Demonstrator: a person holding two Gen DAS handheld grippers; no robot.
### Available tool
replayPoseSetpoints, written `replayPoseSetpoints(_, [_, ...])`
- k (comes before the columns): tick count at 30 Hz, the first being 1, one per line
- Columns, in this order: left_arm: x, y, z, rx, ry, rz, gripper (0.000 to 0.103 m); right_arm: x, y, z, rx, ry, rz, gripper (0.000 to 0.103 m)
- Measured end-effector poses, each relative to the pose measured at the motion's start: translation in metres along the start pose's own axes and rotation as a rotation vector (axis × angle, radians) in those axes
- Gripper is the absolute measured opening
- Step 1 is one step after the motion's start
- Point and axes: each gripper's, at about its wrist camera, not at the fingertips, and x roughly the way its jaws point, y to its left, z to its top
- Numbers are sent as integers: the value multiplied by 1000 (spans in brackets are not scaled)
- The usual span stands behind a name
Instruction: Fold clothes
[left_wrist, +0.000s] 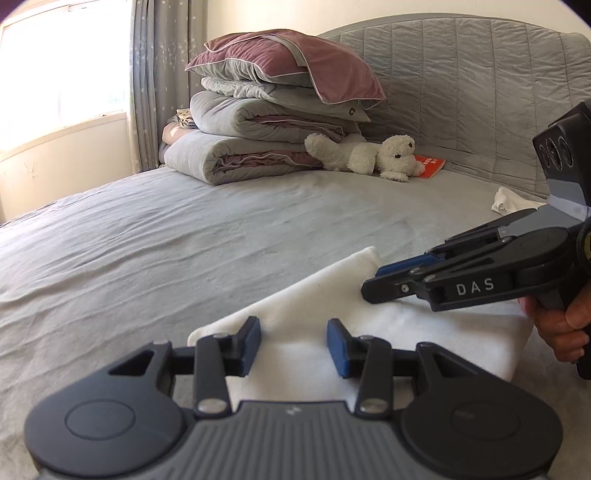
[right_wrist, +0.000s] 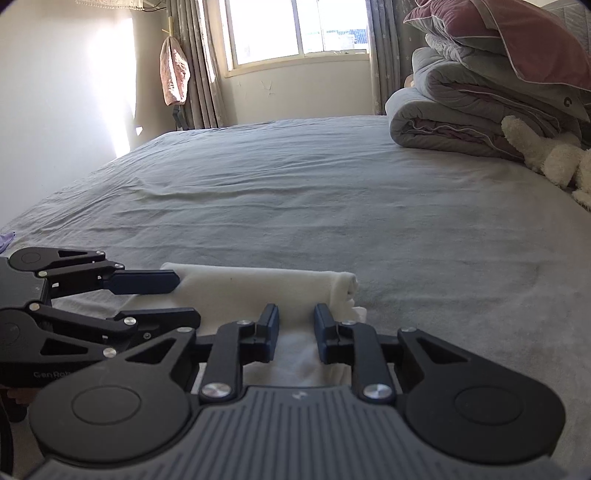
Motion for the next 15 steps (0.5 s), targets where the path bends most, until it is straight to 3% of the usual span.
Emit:
replayPoseSetpoints(8, [1,-8,1,35,-3,29,41,-1,2,-9,13,-10,-17,22])
replayPoseSetpoints(12, [-17,-10,11,37,-32,23,41,-19,15,1,-19,-31,-32,34])
replayPoseSetpoints(15, [-40,-12,12,12,-85,1,41,-40,24,3,-45,-68,-26,34])
